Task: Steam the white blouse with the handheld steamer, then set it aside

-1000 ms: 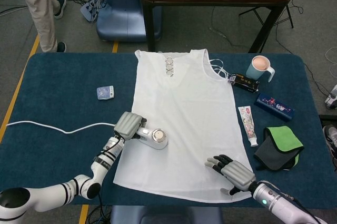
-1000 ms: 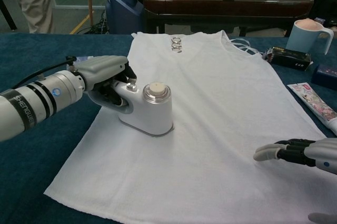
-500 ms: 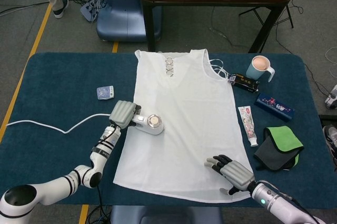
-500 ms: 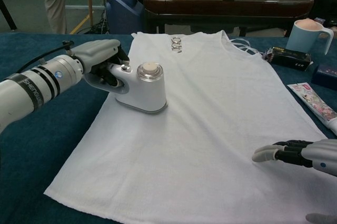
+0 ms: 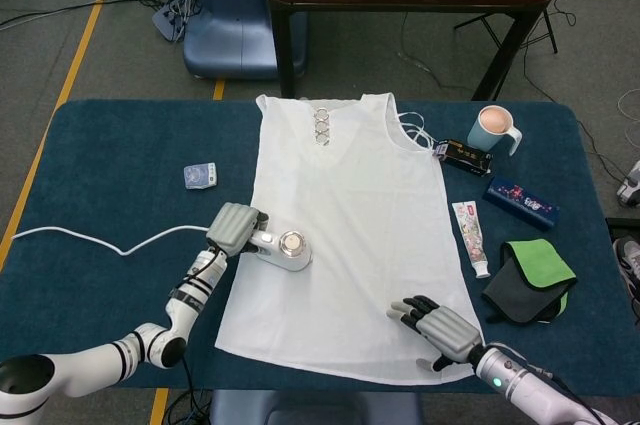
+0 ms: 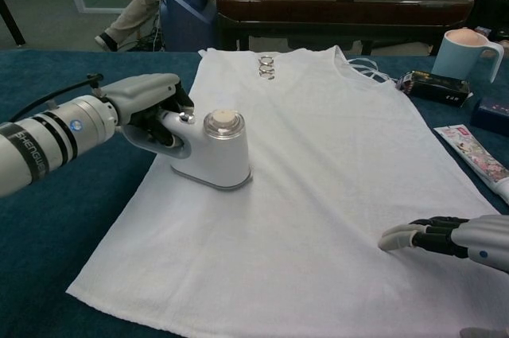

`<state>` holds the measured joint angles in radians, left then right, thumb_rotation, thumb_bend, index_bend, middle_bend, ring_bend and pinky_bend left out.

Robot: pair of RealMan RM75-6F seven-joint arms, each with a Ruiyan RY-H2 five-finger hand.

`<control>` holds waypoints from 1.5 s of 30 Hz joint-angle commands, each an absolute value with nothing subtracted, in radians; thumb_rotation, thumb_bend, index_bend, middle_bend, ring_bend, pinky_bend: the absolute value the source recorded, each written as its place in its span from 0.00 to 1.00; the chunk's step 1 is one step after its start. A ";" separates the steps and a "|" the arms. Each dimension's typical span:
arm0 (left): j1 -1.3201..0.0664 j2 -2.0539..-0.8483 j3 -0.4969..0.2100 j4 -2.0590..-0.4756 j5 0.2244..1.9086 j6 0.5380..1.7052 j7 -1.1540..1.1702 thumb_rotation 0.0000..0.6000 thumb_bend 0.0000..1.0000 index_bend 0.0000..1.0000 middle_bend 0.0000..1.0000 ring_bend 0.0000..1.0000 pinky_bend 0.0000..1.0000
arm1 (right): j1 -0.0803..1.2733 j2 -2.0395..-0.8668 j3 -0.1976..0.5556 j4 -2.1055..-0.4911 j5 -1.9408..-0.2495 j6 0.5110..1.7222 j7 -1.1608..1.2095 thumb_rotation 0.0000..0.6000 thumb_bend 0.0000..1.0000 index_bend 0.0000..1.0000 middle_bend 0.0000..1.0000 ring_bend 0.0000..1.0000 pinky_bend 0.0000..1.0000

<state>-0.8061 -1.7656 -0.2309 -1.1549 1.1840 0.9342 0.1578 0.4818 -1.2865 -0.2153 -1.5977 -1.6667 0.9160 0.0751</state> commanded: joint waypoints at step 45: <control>-0.612 -1.466 -0.122 -1.504 1.305 1.105 0.119 1.00 0.25 0.87 0.82 0.67 0.79 | 0.425 -1.140 -0.219 -1.685 -1.782 1.169 0.099 1.00 0.28 0.01 0.07 0.00 0.00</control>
<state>-0.6165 -1.4787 -0.1090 -1.5188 1.3132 1.1023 0.1364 0.4348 -1.1689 -0.2304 -1.6614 -1.7697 1.1348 0.1042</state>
